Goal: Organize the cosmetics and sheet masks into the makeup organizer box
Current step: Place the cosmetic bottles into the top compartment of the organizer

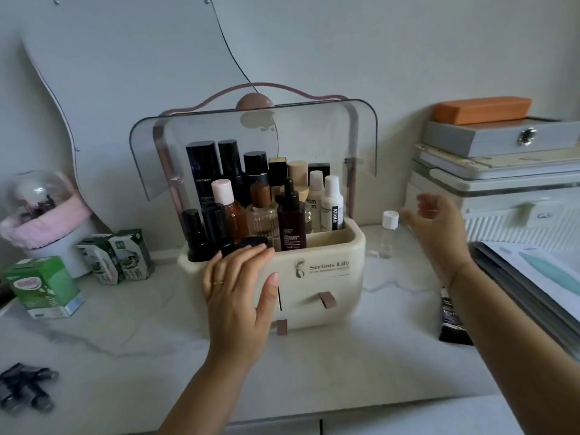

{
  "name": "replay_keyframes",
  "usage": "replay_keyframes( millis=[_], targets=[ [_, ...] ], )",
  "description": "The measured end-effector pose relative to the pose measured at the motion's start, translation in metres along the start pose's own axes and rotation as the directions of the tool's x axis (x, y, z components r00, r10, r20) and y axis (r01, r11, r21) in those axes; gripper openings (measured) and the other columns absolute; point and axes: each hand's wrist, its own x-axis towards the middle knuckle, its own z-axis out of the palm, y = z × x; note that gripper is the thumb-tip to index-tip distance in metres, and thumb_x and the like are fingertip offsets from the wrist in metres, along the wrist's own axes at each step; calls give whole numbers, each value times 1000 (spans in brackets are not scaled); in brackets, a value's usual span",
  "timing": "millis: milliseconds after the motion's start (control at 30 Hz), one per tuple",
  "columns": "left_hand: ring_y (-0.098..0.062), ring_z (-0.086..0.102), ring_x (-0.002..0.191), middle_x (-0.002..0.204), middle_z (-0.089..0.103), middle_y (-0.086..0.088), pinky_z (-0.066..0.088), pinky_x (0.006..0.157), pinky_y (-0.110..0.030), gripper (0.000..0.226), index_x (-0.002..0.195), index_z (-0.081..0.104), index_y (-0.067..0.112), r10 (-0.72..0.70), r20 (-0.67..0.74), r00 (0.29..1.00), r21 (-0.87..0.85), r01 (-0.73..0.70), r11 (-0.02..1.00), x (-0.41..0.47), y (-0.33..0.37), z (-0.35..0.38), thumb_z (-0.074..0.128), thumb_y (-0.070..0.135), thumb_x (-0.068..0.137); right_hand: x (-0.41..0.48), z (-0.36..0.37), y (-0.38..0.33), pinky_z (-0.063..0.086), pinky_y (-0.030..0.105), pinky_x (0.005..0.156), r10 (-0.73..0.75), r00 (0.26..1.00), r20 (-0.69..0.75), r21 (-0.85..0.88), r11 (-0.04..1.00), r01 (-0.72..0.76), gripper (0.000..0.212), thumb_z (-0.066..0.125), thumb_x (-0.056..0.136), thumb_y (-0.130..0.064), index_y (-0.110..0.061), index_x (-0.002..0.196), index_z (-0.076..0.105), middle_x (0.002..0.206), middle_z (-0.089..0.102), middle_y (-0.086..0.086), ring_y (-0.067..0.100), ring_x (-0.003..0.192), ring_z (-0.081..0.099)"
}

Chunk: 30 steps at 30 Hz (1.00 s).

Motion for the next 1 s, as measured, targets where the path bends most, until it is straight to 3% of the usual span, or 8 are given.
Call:
replay_keyframes(
  millis=[133,267,400,500,567,700,900,1000],
  targets=[
    [-15,51,117,117,65,-1,22,111,-36,36,117,65,13,-15,-28,999,9,15,1000,0,3,3,43,29,93,25,25,48,44,35,95,121,968,218,-95,990,-102,68,77,76,-27,-8,133,45,123,58,6,21,110,55],
    [-14,51,117,117,65,0,22,110,-36,35,116,65,13,-3,-26,1000,10,4,1000,1,3,2,43,29,93,33,42,68,42,30,84,117,968,221,-103,990,-96,50,76,76,-24,-9,121,58,111,67,9,20,95,60],
    [-15,51,117,117,65,-1,22,111,-37,36,116,65,12,-5,-27,1000,14,5,1000,0,2,4,43,29,93,26,40,62,40,27,77,110,973,203,-138,987,-83,32,71,81,-23,-8,108,66,98,69,7,27,96,64],
    [-14,51,118,118,65,0,22,111,-39,36,117,64,14,-9,-28,1000,6,9,1000,-1,0,4,42,30,93,-3,21,27,42,23,75,-16,998,52,-104,994,22,29,70,82,-24,-11,108,64,99,70,3,14,89,63],
    [-14,51,118,118,64,1,22,111,-38,36,118,64,14,-6,-25,1000,1,6,1000,-1,-1,5,42,31,94,-37,4,-3,45,11,71,-183,982,-45,5,983,184,26,70,82,-28,-19,105,61,94,68,-10,-4,81,61],
    [-14,51,118,117,65,0,24,110,-39,37,116,65,13,-7,-25,1000,-7,7,1000,0,-1,6,41,32,94,-94,-16,-56,45,1,77,-417,907,-53,136,897,420,31,62,79,-40,-29,106,53,96,58,-28,-15,91,59],
    [-13,49,120,120,64,1,20,113,-37,40,120,63,15,-13,30,999,-24,14,1000,-1,0,0,39,34,95,-85,12,-85,52,12,78,-393,912,119,217,906,362,24,66,81,-32,-27,102,57,90,66,-20,-6,87,64],
    [-10,47,124,125,61,4,17,115,-34,42,124,61,17,-13,74,997,-37,15,999,-1,-1,-5,36,37,97,-73,30,-80,55,22,77,-338,919,201,147,938,313,21,69,80,-31,-26,99,62,88,68,-12,3,84,65]
  ],
)
